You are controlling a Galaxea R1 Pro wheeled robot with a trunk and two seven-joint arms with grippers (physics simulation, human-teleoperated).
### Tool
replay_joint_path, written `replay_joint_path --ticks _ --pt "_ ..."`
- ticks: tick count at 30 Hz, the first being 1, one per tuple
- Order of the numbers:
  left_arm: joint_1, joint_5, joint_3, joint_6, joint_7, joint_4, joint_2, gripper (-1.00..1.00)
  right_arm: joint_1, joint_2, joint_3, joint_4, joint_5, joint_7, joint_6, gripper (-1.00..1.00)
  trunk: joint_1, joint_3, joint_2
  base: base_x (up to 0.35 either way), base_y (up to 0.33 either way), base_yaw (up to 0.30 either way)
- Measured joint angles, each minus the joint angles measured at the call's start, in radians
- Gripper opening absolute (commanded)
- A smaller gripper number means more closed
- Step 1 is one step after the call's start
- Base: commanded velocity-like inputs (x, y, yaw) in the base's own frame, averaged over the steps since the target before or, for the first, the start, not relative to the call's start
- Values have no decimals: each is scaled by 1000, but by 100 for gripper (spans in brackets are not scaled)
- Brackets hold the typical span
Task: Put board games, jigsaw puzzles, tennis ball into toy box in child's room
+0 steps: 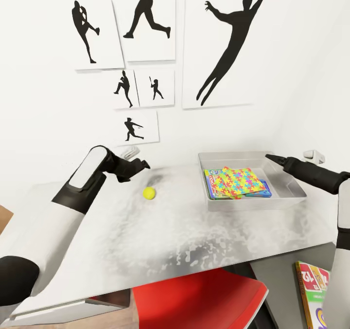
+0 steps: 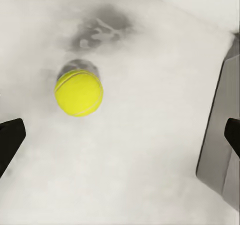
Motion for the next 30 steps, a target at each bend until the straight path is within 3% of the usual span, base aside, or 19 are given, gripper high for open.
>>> replay_joint_path --ticks 8,11,12,15,21,25,30 --pt "-58 -76 -36 0 4 145 -29 100 17 1 0 -29 0 0 0 100 0 0 0 0 0 0" --pt "-77 -143 -50 1 -15 203 -37 100 23 2 0 -41 0 0 0 100 0 0 0 0 0 0" --pt "-77 -144 -50 0 -16 203 -37 100 23 2 0 -41 0 0 0 100 0 0 0 0 0 0" --pt "-86 -208 -54 1 -52 234 -39 100 30 2 0 -49 0 0 0 100 0 0 0 0 0 0" --pt "-86 -253 -52 0 -93 254 -36 100 36 6 1 -55 0 -1 0 100 0 0 0 0 0 0" --pt "-82 -264 -51 0 -105 259 -33 100 38 10 4 -56 0 -2 0 100 0 0 0 0 0 0" --pt "-68 -272 -48 -3 -115 263 -24 100 39 14 40 -57 1 -5 0 100 0 0 0 0 0 0"
